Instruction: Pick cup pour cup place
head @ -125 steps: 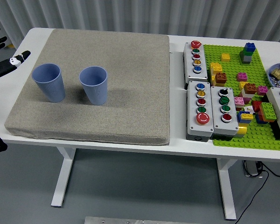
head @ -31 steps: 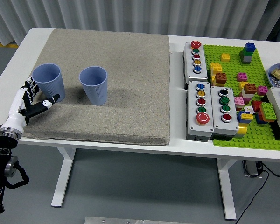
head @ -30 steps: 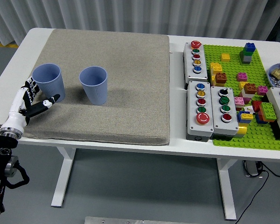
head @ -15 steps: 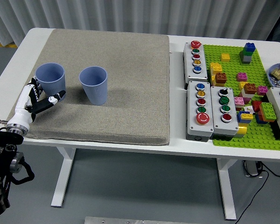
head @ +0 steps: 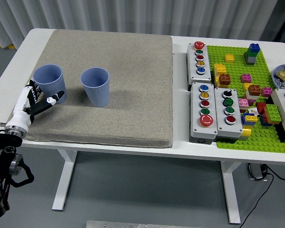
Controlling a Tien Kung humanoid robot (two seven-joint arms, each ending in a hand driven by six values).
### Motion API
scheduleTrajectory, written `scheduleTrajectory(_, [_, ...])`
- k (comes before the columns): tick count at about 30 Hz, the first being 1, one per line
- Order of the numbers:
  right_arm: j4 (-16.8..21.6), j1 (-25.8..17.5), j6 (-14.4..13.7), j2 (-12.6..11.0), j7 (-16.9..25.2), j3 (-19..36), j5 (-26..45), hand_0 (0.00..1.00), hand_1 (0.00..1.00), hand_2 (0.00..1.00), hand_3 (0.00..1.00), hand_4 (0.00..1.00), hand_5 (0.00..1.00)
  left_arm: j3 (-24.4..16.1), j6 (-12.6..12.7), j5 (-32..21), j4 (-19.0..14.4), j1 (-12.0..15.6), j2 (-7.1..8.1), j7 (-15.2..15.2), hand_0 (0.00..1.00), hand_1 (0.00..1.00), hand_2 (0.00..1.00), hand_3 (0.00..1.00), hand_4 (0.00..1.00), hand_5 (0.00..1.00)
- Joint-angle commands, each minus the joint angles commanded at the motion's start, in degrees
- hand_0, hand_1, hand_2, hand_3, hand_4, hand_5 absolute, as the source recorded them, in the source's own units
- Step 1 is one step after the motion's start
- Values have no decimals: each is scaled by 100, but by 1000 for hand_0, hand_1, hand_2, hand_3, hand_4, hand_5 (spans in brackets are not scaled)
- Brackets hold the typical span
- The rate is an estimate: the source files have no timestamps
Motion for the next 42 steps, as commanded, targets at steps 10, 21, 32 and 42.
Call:
scheduleTrajectory(10, [0,-12,4,1,5,8,-4,747,698,752,607,112,281,12,3,32,79,-69,-21,1,973,966,998,998,928,240])
scheduleTrajectory(21, [0,0,14,-2,2,25,-42,747,698,752,607,113,279,4,7,60,209,-224,-35,12,973,966,998,998,934,270])
scheduleTrajectory(32, [0,19,29,-11,7,18,-27,747,699,752,608,114,280,-95,3,184,308,-365,-31,16,973,965,998,998,932,277])
scheduleTrajectory(42, [0,51,39,-17,3,8,-9,747,699,752,607,115,280,-61,-11,190,344,-409,-61,24,972,964,998,998,931,287])
